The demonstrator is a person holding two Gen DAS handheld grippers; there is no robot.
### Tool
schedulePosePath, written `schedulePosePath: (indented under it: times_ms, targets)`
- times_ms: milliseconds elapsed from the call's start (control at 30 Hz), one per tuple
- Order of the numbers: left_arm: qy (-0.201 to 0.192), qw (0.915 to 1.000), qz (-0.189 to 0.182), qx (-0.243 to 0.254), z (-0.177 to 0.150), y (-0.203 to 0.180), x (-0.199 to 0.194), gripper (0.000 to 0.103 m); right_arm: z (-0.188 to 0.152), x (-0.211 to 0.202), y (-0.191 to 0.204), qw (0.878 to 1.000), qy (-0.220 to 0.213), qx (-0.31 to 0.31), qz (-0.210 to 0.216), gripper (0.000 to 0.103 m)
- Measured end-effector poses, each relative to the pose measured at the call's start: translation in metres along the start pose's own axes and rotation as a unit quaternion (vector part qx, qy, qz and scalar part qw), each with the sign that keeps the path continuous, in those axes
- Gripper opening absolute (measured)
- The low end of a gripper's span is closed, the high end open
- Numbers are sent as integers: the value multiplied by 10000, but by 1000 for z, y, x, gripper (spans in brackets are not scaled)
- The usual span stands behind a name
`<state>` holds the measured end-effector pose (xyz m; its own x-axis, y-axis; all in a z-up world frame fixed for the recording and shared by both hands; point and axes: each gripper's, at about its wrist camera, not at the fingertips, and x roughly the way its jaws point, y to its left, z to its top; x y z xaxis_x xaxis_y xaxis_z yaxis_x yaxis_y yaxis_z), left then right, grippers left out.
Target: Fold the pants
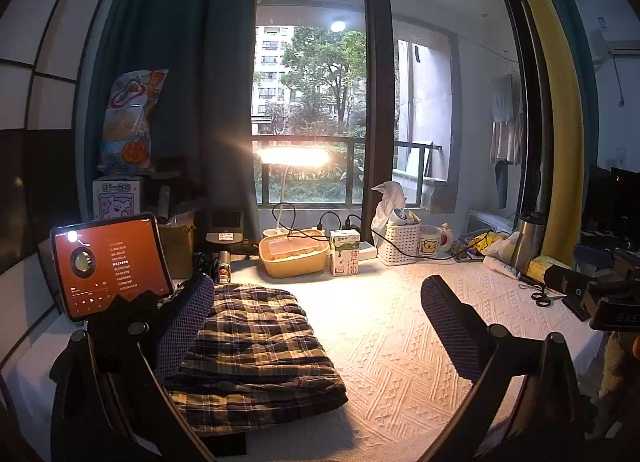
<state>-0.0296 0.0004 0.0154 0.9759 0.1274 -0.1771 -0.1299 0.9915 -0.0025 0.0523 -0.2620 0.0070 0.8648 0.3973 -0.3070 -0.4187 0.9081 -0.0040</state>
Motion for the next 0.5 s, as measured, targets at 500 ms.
schedulePosePath:
  times_ms: [500]
  targets:
    - [-3, 10000, -9, 8, 0, 0, 0, 102, 0, 0, 0, 10000, -1, 4, -7, 100]
